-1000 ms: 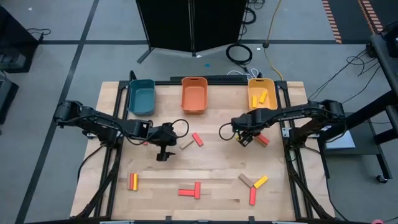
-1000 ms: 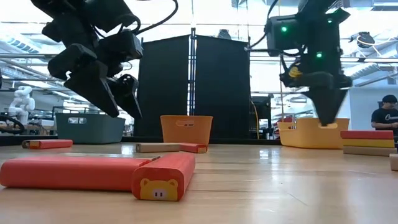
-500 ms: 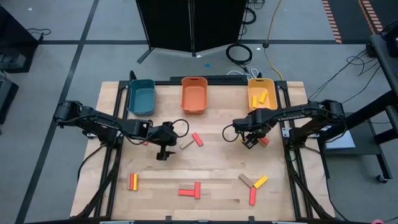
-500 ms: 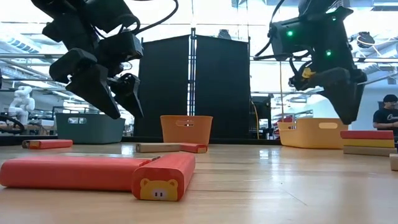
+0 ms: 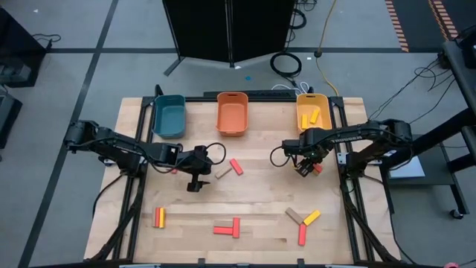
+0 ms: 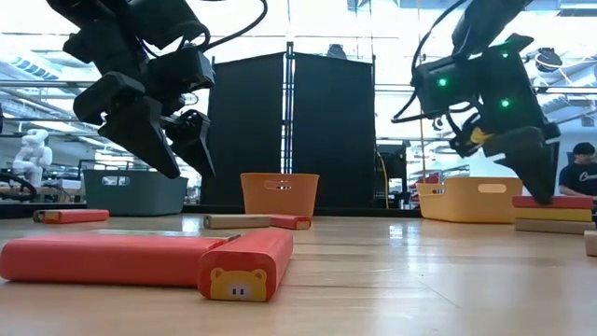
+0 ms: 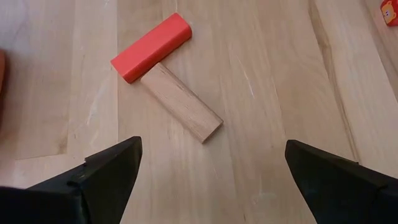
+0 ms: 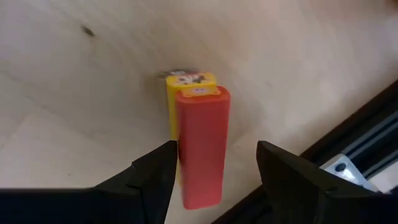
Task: Sort blocks
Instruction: Put the red block into the orange bin
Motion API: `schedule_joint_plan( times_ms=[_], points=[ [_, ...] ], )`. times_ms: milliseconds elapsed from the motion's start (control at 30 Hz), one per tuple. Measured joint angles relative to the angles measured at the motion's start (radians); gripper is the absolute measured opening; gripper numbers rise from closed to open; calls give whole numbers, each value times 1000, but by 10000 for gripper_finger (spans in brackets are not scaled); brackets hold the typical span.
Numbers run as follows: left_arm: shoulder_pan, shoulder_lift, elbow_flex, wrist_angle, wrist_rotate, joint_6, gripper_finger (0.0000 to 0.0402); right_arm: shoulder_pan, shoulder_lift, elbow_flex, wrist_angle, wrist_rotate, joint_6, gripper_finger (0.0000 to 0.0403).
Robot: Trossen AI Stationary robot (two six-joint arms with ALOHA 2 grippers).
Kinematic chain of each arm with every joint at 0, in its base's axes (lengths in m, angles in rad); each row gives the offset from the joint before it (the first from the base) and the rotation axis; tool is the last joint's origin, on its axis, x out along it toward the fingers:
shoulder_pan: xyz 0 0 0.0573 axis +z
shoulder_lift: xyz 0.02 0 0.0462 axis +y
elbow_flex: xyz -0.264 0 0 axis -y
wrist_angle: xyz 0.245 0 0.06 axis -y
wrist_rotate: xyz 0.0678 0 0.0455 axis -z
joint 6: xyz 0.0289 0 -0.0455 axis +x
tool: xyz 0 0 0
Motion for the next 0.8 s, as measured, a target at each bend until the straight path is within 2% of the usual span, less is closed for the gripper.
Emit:
schedule_joint_plan(
  times_ms=[200, 333, 667, 800],
  points=[
    [0, 0, 0, 0, 0, 0, 393, 0, 0, 0, 37, -29, -48, 214],
    [0, 0, 0, 0, 0, 0, 393, 0, 0, 0, 47, -48, -55, 199],
    [0, 0, 0, 0, 0, 0, 393, 0, 0, 0, 22, -51, -32, 98],
    [0, 0, 0, 0, 0, 0, 393, 0, 0, 1, -11, -49, -31, 74]
  ],
)
